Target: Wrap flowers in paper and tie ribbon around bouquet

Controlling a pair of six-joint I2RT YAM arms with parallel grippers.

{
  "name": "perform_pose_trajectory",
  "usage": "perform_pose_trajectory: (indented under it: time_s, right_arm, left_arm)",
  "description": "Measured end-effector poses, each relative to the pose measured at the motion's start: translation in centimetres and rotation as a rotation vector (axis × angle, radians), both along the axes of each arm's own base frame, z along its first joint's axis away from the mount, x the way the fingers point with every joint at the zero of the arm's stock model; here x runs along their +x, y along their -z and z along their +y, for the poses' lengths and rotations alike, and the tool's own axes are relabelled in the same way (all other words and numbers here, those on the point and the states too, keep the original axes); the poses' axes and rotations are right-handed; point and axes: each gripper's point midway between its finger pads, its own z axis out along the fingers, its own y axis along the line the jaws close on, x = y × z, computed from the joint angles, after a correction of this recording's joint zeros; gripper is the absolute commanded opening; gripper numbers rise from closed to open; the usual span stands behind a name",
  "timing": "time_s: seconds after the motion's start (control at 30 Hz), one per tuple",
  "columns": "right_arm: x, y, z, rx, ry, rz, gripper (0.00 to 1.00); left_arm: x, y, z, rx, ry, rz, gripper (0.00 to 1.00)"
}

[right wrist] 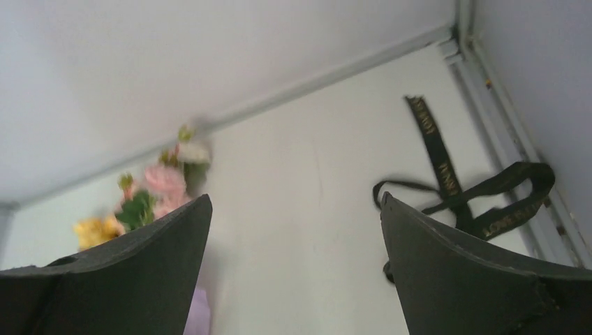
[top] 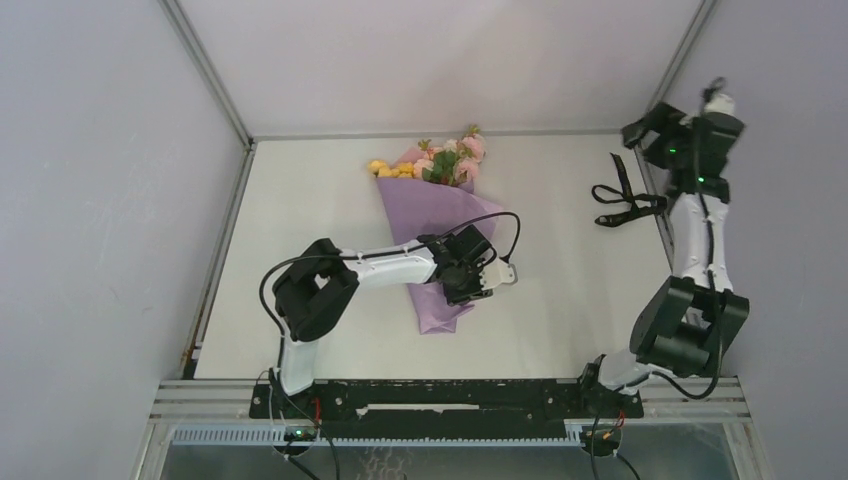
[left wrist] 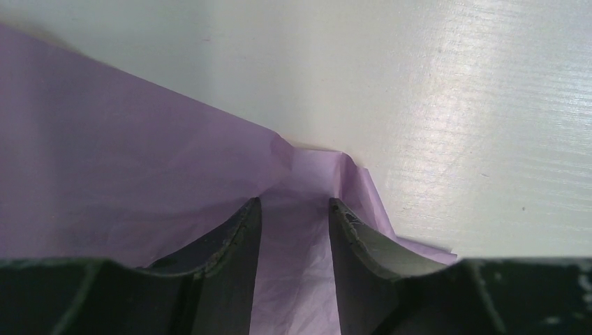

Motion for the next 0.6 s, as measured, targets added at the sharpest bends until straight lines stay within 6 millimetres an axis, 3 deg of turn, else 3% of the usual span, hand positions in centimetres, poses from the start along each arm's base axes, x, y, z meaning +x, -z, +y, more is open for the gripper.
perform_pose_trajectory:
  time_s: [0.07,0.13,0.2,0.27,0.33,0.37,0.43,0.53,0.6]
  right_arm:
    - [0.3,-0.8,-3.7,0.124,0.037,-0.077,0.79]
    - [1.4,0.1,-6.4,0.250,0.026,-0.090,0.74]
    - [3.2,2.7,-8.8,0.317,0.043,-0.009,0.74]
    - [5.7,6.7,-10.2,0.303,0.090,0.135,0.75]
    - [7.3,11.3,-8.7,0.235,0.112,0.294,0.71]
    - [7.5,12.5,-7.6,0.216,0.107,0.340,0.67]
    - [7.8,15.8,-4.0,0.144,0.073,0.473,0.65]
    - [8.8,18.6,0.0,0.046,0.019,0.582,0.64]
    - [9.8,19.7,1.2,-0.008,0.003,0.621,0.61]
  left_arm:
    - [0.1,0.0,0.1,-0.005,-0.005,0.007,0.46]
    - [0.2,0.0,0.1,-0.011,-0.010,0.015,0.46]
    - [0.2,0.0,0.2,-0.015,-0.015,0.022,0.46]
    - [0.3,0.0,0.2,-0.020,-0.020,0.028,0.46]
    - [0.4,0.0,0.3,-0.025,-0.031,0.038,0.46]
    - [0.5,0.0,0.3,-0.027,-0.033,0.041,0.46]
    - [0.5,0.0,0.4,-0.034,-0.039,0.053,0.46]
    - [0.6,0.0,0.4,-0.040,-0.045,0.060,0.46]
    - [0.6,0.0,0.4,-0.046,-0.046,0.068,0.46]
